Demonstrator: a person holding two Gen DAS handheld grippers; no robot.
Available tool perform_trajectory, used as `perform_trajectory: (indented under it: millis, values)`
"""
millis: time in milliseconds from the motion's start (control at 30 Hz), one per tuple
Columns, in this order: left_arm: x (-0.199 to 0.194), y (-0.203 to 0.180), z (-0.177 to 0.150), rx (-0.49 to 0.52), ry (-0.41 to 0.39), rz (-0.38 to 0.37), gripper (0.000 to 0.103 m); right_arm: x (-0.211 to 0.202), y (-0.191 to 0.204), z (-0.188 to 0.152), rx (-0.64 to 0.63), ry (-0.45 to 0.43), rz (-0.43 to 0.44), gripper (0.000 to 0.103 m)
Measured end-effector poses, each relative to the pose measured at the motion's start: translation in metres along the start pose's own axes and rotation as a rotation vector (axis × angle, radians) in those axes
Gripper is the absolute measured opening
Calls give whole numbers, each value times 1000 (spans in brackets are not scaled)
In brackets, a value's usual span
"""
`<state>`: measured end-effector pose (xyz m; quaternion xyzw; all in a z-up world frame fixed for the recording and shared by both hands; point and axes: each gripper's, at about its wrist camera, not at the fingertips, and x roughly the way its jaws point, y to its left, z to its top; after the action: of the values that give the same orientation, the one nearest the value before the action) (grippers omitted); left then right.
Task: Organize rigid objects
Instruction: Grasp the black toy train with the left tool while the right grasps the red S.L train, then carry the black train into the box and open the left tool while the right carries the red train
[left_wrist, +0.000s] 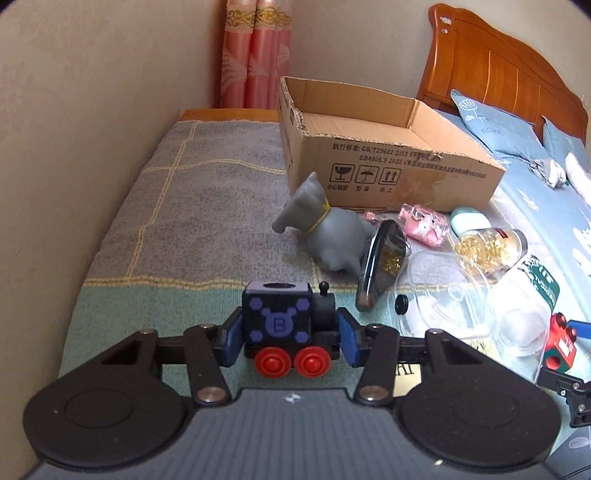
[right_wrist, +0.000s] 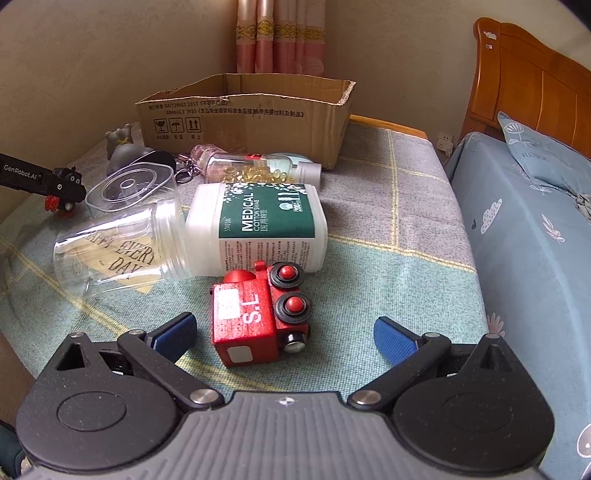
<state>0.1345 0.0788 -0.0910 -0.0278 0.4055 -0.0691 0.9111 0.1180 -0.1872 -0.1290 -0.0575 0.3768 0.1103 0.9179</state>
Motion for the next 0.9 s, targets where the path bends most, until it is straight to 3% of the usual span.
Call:
perform_trajectory:
  millis: [100,233,433,667,700,733,900]
  values:
    - [3,-5,0,16,-6,10,51,1,3,3,-16,-8,21,98]
    - [9,-9,0,16,-17,8,64,-2,4,7,-32,-11,28,83]
    - [18,-5,-1,-5,-17,13,65,-4,4,8,-42,-13,37,71]
    - [22,-10,2,26,-21,30,61,-5,8,10,-69,-6,37,58]
    - [21,-10,2,32,-20,25,56,-6,8,10,-74,-3,38,55]
    - [20,-10,2,37,-18,20,51,-6,8,10,-75,1,39,55]
    - [17,-13,4,51,1,20,51,-8,6,12,-78,23,43,54]
